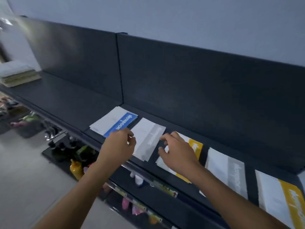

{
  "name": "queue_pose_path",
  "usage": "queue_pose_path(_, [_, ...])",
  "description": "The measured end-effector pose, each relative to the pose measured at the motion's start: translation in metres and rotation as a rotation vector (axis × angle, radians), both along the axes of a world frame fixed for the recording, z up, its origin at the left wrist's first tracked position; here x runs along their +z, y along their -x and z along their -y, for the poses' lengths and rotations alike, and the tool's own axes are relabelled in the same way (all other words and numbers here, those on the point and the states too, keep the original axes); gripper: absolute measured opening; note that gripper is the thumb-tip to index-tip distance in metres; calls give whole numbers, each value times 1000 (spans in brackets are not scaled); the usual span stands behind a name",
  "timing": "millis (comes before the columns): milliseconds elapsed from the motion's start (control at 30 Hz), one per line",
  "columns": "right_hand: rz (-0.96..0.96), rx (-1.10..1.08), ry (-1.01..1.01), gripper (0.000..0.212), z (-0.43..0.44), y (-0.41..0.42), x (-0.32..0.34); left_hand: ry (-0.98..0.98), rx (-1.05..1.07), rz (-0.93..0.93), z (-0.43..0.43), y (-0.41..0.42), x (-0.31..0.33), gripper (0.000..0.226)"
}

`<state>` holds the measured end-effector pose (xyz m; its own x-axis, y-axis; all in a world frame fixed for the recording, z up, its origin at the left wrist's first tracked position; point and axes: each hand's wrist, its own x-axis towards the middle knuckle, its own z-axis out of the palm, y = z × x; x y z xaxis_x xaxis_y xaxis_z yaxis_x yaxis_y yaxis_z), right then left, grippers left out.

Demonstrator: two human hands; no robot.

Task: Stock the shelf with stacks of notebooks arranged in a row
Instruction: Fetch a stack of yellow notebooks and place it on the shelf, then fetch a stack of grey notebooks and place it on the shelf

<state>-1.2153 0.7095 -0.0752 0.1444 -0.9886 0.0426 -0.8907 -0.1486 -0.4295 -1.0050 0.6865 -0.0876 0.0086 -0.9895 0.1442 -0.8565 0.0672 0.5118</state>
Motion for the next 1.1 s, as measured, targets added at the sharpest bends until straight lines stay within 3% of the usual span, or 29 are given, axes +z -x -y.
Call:
queue_pose_path(300, [-37,177,-37,25,32,-133,-4,10,103,-25,-9,-130,-9,14])
queue_pose_path(567, [-15,405,-38,28,80,-262,-5,-25,329,-35,-11,-241,-18,15])
queue_pose_path(1100, [81,624,-76,22,249,-510,-4,-67,568,62,105,-477,-1,19])
